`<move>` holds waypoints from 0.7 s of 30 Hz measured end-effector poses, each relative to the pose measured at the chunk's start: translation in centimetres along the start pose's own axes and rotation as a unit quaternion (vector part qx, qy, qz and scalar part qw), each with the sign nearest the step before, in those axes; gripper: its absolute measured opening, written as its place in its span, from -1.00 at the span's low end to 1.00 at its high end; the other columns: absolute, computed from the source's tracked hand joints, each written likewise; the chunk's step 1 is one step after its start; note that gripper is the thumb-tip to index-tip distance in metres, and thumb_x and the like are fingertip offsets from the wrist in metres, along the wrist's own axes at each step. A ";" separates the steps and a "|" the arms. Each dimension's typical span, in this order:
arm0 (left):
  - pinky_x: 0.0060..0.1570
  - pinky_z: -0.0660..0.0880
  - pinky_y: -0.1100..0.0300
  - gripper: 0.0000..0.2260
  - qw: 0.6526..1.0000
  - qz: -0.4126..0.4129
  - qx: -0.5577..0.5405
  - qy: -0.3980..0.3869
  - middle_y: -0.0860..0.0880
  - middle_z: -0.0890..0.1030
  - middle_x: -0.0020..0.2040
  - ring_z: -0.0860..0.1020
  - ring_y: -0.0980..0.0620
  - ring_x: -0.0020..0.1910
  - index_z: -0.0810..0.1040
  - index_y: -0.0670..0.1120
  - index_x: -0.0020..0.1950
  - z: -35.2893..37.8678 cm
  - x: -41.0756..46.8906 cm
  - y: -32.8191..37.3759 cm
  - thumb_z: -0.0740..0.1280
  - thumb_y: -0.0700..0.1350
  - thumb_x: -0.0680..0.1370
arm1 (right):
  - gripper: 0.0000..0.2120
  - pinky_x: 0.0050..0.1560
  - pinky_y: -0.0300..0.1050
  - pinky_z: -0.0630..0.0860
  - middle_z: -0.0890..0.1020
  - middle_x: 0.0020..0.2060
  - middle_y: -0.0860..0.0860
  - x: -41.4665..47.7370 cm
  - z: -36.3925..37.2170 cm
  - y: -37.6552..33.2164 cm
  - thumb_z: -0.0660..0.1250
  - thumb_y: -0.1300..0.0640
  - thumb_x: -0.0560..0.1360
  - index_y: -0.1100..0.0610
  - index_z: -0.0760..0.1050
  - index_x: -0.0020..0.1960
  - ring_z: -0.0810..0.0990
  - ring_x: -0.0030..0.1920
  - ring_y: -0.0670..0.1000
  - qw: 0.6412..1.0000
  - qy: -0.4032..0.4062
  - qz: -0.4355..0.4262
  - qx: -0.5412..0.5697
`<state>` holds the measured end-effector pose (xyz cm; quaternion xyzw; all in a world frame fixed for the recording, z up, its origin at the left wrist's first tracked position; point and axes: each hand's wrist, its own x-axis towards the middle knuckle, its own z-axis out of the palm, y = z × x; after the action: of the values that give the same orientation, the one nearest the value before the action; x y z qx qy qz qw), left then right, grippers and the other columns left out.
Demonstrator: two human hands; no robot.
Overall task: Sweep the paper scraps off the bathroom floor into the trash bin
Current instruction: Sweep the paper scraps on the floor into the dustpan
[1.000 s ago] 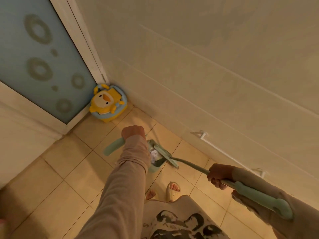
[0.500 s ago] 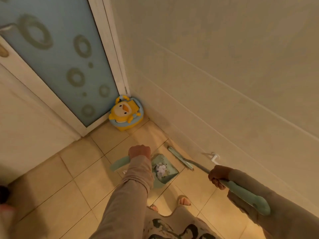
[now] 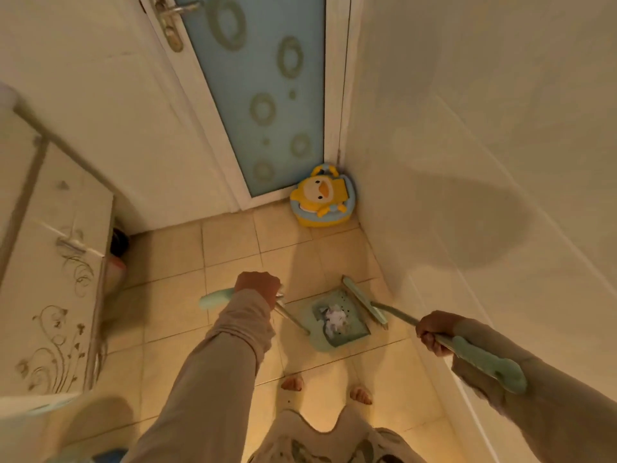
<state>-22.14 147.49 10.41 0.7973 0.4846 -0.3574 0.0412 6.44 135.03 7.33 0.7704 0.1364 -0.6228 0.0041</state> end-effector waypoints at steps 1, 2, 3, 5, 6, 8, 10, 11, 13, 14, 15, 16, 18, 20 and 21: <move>0.09 0.49 0.10 -0.73 1.000 -0.012 -0.010 -0.004 -0.03 0.60 0.18 0.57 -0.04 0.17 0.49 -0.05 0.25 0.2 -0.4 0.1 0.23 -0.08 0.56 | -0.62 -0.65 -0.49 0.21 0.33 -0.79 0.03 0.4 -0.4 -0.4 0.04 0.35 0.55 0.17 0.24 -0.43 0.26 -0.81 -0.08 1.000 -0.005 -0.003 -0.016; 0.09 0.49 0.10 -0.72 0.999 -0.026 -0.020 -0.008 -0.03 0.60 0.18 0.58 -0.04 0.16 0.49 -0.05 0.25 0.2 -0.9 0.1 0.23 -0.07 0.55 | -0.63 -0.65 -0.48 0.20 0.33 -0.80 0.03 0.8 -0.7 -0.8 0.04 0.34 0.55 0.17 0.23 -0.42 0.26 -0.82 -0.08 0.999 -0.007 -0.004 -0.033; 0.09 0.49 0.09 -0.72 0.999 -0.041 -0.030 -0.012 -0.03 0.61 0.18 0.58 -0.04 0.16 0.50 -0.05 0.25 0.3 -1.3 0.0 0.24 -0.06 0.55 | -0.63 -0.66 -0.48 0.20 0.33 -0.80 0.03 1.2 -1.0 -1.4 0.03 0.33 0.56 0.17 0.23 -0.42 0.26 -0.82 -0.08 0.999 -0.009 -0.007 -0.049; 0.09 0.50 0.10 -0.71 0.996 -0.074 -0.051 -0.022 -0.02 0.62 0.18 0.58 -0.04 0.16 0.50 -0.05 0.26 0.6 -2.4 -0.4 0.25 -0.05 0.54 | -0.63 -0.66 -0.48 0.20 0.33 -0.80 0.02 1.9 -1.0 -2.6 0.01 0.32 0.57 0.17 0.22 -0.41 0.26 -0.82 -0.08 0.997 -0.017 -0.015 -0.074; 0.09 0.50 0.11 -0.70 0.994 -0.087 -0.062 -0.025 -0.02 0.62 0.18 0.58 -0.04 0.16 0.50 -0.05 0.26 1.0 -3.1 -0.7 0.26 -0.05 0.54 | -0.63 -0.66 -0.48 0.20 0.33 -0.80 0.02 2.1 -0.8 -3.1 0.01 0.31 0.57 0.17 0.22 -0.41 0.26 -0.82 -0.09 0.995 -0.021 -0.017 -0.092; 0.09 0.50 0.12 -0.70 0.990 -0.111 -0.083 -0.036 -0.01 0.62 0.17 0.58 -0.03 0.16 0.49 -0.04 0.27 2.2 -4.5 -1.0 0.26 -0.04 0.54 | -0.63 -0.66 -0.49 0.20 0.33 -0.80 0.01 2.4 -0.2 -3.5 0.01 0.29 0.57 0.17 0.22 -0.42 0.27 -0.82 -0.09 0.991 -0.030 -0.022 -0.130; 0.09 0.50 0.14 -0.70 0.986 -0.132 -0.096 -0.037 0.00 0.61 0.17 0.58 -0.02 0.15 0.49 -0.04 0.27 3.4 -5.7 -1.2 0.26 -0.05 0.55 | -0.64 -0.65 -0.48 0.22 0.35 -0.79 0.02 2.5 0.3 -3.9 0.03 0.28 0.56 0.18 0.24 -0.41 0.28 -0.82 -0.09 0.988 -0.035 -0.027 -0.145; 0.09 0.50 0.15 -0.70 0.984 -0.141 -0.100 -0.036 0.00 0.61 0.17 0.58 -0.01 0.15 0.49 -0.03 0.27 3.8 -6.2 -1.4 0.26 -0.05 0.55 | -0.65 -0.65 -0.48 0.23 0.35 -0.79 0.02 2.4 0.5 -4.5 0.02 0.29 0.56 0.18 0.25 -0.41 0.29 -0.81 -0.08 0.988 -0.036 -0.031 -0.149; 0.08 0.50 0.16 -0.71 0.981 -0.154 -0.112 -0.031 0.00 0.62 0.16 0.59 0.00 0.14 0.50 -0.04 0.26 4.6 -7.0 -1.9 0.28 -0.03 0.55 | -0.63 -0.66 -0.47 0.23 0.34 -0.79 0.02 2.1 1.0 -5.8 0.01 0.31 0.56 0.18 0.24 -0.42 0.28 -0.81 -0.07 0.986 -0.038 -0.040 -0.157; 0.09 0.50 0.16 -0.71 0.979 -0.161 -0.117 -0.031 0.00 0.62 0.15 0.59 0.00 0.14 0.50 -0.04 0.25 5.1 -7.4 -2.3 0.29 -0.03 0.55 | -0.62 -0.67 -0.46 0.23 0.34 -0.79 0.02 2.0 1.3 -6.6 0.00 0.31 0.56 0.18 0.23 -0.43 0.28 -0.81 -0.07 0.985 -0.041 -0.047 -0.164; 0.09 0.49 0.16 -0.72 0.978 -0.169 -0.120 -0.032 -0.01 0.62 0.15 0.59 0.00 0.13 0.50 -0.05 0.25 5.7 -7.9 -2.7 0.29 -0.03 0.55 | -0.60 -0.67 -0.46 0.23 0.34 -0.79 0.03 1.8 1.7 -7.3 -0.01 0.31 0.57 0.18 0.22 -0.45 0.28 -0.81 -0.06 0.983 -0.048 -0.053 -0.167; 0.10 0.49 0.16 -0.72 0.976 -0.176 -0.122 -0.036 -0.01 0.63 0.14 0.59 0.00 0.13 0.50 -0.05 0.25 6.2 -8.2 -3.0 0.29 -0.03 0.55 | -0.58 -0.67 -0.46 0.24 0.34 -0.79 0.04 1.7 1.9 -7.8 -0.01 0.31 0.58 0.17 0.22 -0.45 0.28 -0.82 -0.06 0.985 -0.050 -0.059 -0.157; 0.10 0.50 0.17 -0.71 0.969 -0.201 -0.133 -0.046 0.00 0.63 0.14 0.59 0.01 0.12 0.50 -0.04 0.25 7.7 -9.5 -4.6 0.29 -0.03 0.55 | -0.59 -0.68 -0.46 0.27 0.35 -0.78 0.04 1.3 3.5 -8.9 -0.02 0.29 0.59 0.17 0.23 -0.44 0.30 -0.82 -0.05 0.986 -0.061 -0.067 -0.143; 0.10 0.49 0.18 -0.68 0.963 -0.217 -0.151 -0.055 0.02 0.62 0.15 0.59 0.03 0.13 0.47 -0.01 0.30 8.3 -9.8 -5.3 0.29 -0.02 0.55 | -0.60 -0.68 -0.47 0.26 0.36 -0.78 0.04 0.6 4.4 -9.4 -0.02 0.29 0.59 0.17 0.23 -0.42 0.31 -0.81 -0.06 0.985 -0.064 -0.065 -0.146; 0.11 0.49 0.18 -0.66 0.958 -0.226 -0.167 -0.058 0.03 0.61 0.17 0.58 0.04 0.13 0.46 0.02 0.32 8.8 -10.0 -6.0 0.29 -0.02 0.55 | -0.60 -0.67 -0.47 0.25 0.36 -0.78 0.03 0.2 5.3 -9.8 -0.02 0.30 0.58 0.17 0.23 -0.42 0.31 -0.81 -0.07 0.984 -0.064 -0.068 -0.151</move>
<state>-34.40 139.56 11.68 0.6263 0.7019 -0.3173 0.1202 -0.69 143.61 7.55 0.7082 0.2803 -0.6420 0.0873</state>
